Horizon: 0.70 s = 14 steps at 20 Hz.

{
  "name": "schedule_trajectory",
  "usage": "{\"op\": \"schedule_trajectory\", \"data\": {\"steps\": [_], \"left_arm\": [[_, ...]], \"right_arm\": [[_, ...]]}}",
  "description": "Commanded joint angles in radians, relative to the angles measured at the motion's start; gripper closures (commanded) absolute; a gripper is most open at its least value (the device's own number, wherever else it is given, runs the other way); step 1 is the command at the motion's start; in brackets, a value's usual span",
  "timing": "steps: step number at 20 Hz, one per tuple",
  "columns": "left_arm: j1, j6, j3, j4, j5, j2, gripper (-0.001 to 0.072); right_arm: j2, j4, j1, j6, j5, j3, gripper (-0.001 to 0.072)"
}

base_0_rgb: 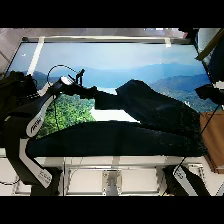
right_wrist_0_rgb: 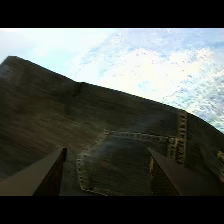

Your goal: Fold the clothes and pants, and hang the long-sleeved shirts on hangers.

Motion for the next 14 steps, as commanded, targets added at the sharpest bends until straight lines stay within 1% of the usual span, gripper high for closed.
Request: {"op": "schedule_trajectory", "data": {"steps": [1,2,4,5,7,9,11,12,14], "left_arm": [[0.006,0.006,0.011,0.002,-0.005,0.03,0.0697],[0.021,0.006,0.011,0.003,-0.007,0.053,0.0697],[0.056,0.006,0.01,0.025,-0.012,0.111,0.0697],[0.074,0.006,0.01,0.042,-0.019,0.141,0.0697],[0.112,0.006,0.01,0.078,-0.058,0.204,0.0697],[0.149,0.006,0.01,0.111,-0.117,0.262,0.0697],[0.177,0.006,0.01,0.201,-0.149,0.316,0.0698],[0.197,-0.004,0.01,0.277,-0.142,0.349,0.0697],[0.258,-0.103,0.01,0.417,-0.079,0.418,0.0698]], "right_arm": [[-0.003,-0.114,0.0,0.002,-0.003,0.001,0.0153],[-0.011,-0.181,0.0,0.024,-0.014,-0.001,0.0154],[-0.072,-0.302,-0.001,0.14,-0.026,-0.003,0.0154],[-0.126,-0.315,-0.011,0.179,-0.008,-0.003,0.0154],[-0.26,-0.267,-0.04,0.187,0.038,-0.003,0.0153],[-0.378,-0.259,-0.046,0.187,0.036,-0.002,0.0153],[-0.453,-0.257,-0.045,0.188,0.009,-0.001,0.0153],[-0.473,-0.256,-0.045,0.193,-0.009,-0.001,0.0153],[-0.485,-0.25,-0.045,0.195,-0.051,-0.001,0.0153]]}}
